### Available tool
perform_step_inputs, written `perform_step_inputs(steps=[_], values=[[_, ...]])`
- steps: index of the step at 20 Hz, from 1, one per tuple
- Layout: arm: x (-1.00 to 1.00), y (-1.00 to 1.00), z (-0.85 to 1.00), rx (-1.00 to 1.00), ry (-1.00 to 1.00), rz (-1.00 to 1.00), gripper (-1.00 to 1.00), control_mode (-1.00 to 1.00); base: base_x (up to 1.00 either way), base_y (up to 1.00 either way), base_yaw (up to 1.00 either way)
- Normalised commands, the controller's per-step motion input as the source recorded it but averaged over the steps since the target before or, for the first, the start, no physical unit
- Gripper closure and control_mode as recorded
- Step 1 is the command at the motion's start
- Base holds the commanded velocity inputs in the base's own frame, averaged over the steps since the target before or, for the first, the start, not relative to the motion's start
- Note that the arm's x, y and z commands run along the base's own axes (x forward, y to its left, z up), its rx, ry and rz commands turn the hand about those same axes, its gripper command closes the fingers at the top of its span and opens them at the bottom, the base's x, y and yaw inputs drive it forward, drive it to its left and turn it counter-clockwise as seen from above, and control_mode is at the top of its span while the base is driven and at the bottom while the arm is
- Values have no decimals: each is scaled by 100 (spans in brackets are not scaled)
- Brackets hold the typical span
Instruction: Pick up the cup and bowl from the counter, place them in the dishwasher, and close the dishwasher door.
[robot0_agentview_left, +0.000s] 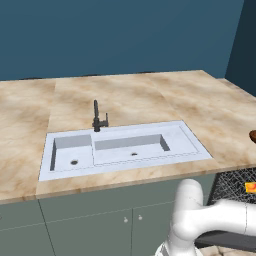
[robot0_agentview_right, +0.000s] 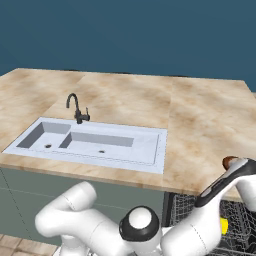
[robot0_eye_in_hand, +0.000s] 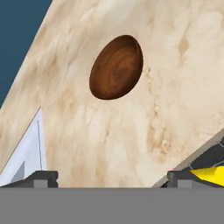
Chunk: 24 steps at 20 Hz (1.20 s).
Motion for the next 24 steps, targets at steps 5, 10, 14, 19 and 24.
perform_step_inputs(steps=[5, 10, 14, 19, 24], values=[[49, 0, -4, 0, 0, 0, -100, -100, 0, 0, 0], [43, 0, -19, 0, 0, 0, -100, -100, 0, 0, 0], [32, -9, -23, 0, 0, 0, -100, -100, 0, 0, 0], [34, -33, -20, 0, 0, 0, -100, -100, 0, 0, 0], [45, -43, -19, 0, 0, 0, -100, -100, 0, 0, 0]])
